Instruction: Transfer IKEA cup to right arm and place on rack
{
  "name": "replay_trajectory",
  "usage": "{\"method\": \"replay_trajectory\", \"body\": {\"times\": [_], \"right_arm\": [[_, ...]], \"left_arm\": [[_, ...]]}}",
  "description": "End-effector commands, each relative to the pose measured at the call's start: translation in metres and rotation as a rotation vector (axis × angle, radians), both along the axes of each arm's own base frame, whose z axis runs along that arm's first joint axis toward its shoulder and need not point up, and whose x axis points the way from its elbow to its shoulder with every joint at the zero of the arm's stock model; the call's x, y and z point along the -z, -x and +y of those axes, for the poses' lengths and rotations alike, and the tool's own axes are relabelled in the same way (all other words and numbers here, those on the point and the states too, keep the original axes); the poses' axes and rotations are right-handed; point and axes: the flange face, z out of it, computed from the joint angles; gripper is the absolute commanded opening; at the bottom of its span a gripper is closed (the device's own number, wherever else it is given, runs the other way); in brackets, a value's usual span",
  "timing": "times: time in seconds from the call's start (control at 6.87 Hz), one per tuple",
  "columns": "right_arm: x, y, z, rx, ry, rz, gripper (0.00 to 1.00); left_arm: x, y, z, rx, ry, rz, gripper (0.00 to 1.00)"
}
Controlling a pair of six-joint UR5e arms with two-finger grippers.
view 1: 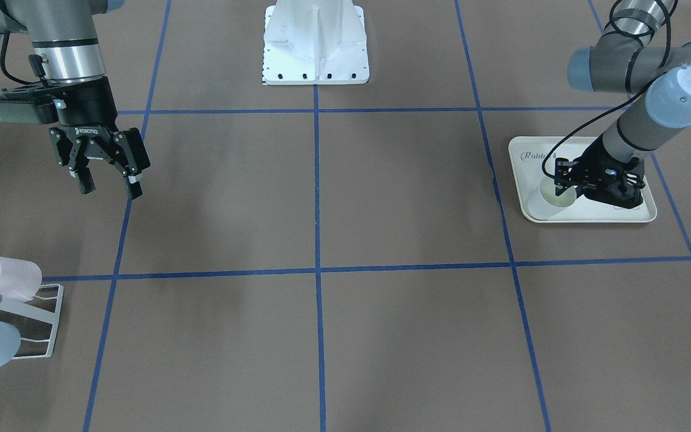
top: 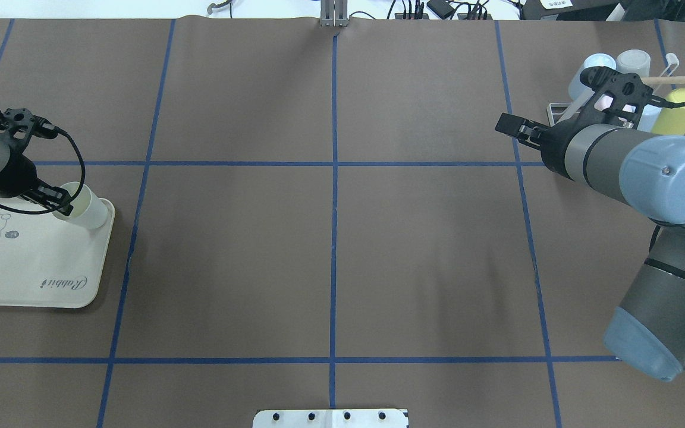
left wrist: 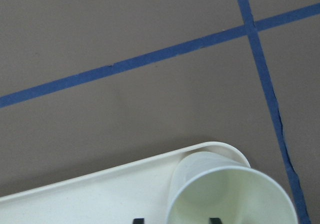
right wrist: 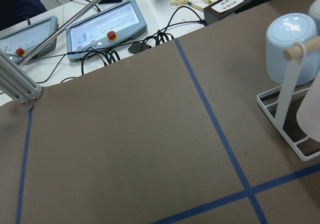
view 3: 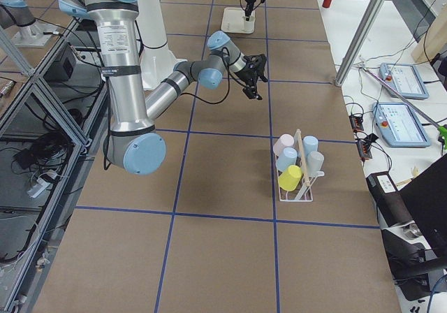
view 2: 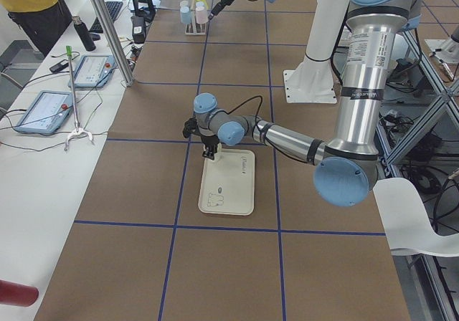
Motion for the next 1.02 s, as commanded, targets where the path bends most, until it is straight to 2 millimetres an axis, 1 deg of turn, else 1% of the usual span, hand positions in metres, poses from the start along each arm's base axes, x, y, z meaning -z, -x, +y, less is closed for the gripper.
{"method": "replay_trajectory", "body": {"times": [0.0, 0.15, 0.29, 0.44, 0.58, 0.73, 0.87], "right_arm": [[0.0, 0.002, 0.0, -0.006, -0.003, 0.004, 1.0], [0.001, 0.003, 0.0, -0.005, -0.004, 0.003, 1.0], [0.002, 0.003, 0.0, -0.005, -0.006, 0.0, 1.0], [0.006, 0.003, 0.002, -0.003, -0.009, -0.008, 1.0], [0.026, -0.004, 0.007, -0.018, -0.021, -0.071, 1.0], [0.055, -0.009, 0.018, -0.038, -0.011, -0.178, 1.0], [0.091, 0.005, 0.028, -0.055, 0.017, -0.314, 1.0]], "left_arm": [[-0.001, -0.004, 0.0, -0.014, -0.008, 0.0, 0.0], [0.014, -0.002, 0.0, -0.013, -0.019, 0.015, 0.0], [0.045, 0.024, -0.003, -0.003, 0.008, 0.086, 0.0], [0.082, 0.044, -0.015, 0.023, -0.004, 0.134, 0.0], [0.126, 0.049, -0.006, 0.049, -0.042, 0.18, 0.0], [0.172, 0.049, -0.006, 0.119, -0.032, 0.243, 0.0], [0.199, 0.045, 0.001, 0.189, 0.016, 0.313, 0.0]]}}
